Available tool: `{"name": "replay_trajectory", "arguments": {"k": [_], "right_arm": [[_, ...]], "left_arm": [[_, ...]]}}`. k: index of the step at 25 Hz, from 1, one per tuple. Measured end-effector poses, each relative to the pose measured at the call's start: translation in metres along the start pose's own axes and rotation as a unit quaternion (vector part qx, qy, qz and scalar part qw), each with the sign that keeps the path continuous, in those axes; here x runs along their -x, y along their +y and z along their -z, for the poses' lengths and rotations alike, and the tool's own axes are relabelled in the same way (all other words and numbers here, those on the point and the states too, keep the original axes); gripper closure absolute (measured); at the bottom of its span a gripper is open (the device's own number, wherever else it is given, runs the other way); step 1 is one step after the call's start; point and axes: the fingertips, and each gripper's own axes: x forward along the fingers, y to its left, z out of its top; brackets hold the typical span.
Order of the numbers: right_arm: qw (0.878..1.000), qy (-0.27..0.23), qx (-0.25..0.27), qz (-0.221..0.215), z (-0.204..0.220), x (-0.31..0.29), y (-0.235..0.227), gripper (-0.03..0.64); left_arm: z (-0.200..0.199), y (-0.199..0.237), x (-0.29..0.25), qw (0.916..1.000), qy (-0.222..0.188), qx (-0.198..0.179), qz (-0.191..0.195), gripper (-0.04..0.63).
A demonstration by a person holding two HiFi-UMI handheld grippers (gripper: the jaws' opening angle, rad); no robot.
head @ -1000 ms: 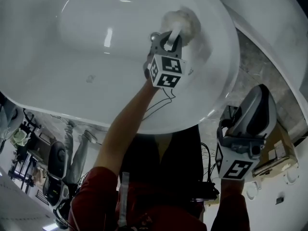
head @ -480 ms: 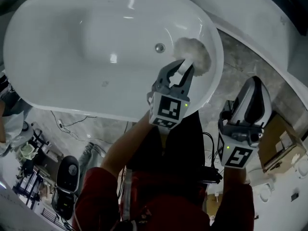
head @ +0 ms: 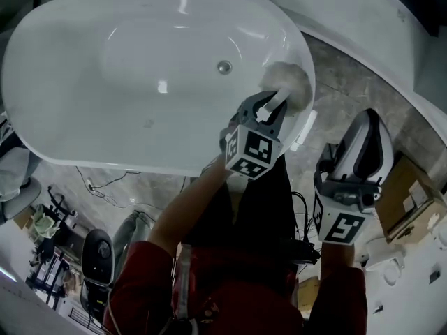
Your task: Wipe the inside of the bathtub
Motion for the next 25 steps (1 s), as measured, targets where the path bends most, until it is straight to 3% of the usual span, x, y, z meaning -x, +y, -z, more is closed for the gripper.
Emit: {"name": "replay_trajectory", "arguments": {"k": [3, 10, 25], "right_arm": [[1.000, 0.008, -0.001, 0.004, 0.011, 0.002, -0.004, 0.604], [1.000, 0.023, -0.016, 0.004, 0.032, -0.001, -0.006, 0.604], [0.999, 0.041, -0.006, -0.033, 0.087, -0.035, 0.002, 0.604]], "left_arm": [[0.017, -0.009, -0.020, 0.9993, 0.027, -0.007, 0.024, 0.503], [0.034, -0.005, -0.042, 0.9980, 0.052, -0.018, 0.029, 0.503], [0.095, 0.047, -0.101, 0.9959, 0.090, 0.002, -0.001, 0.503]]}}
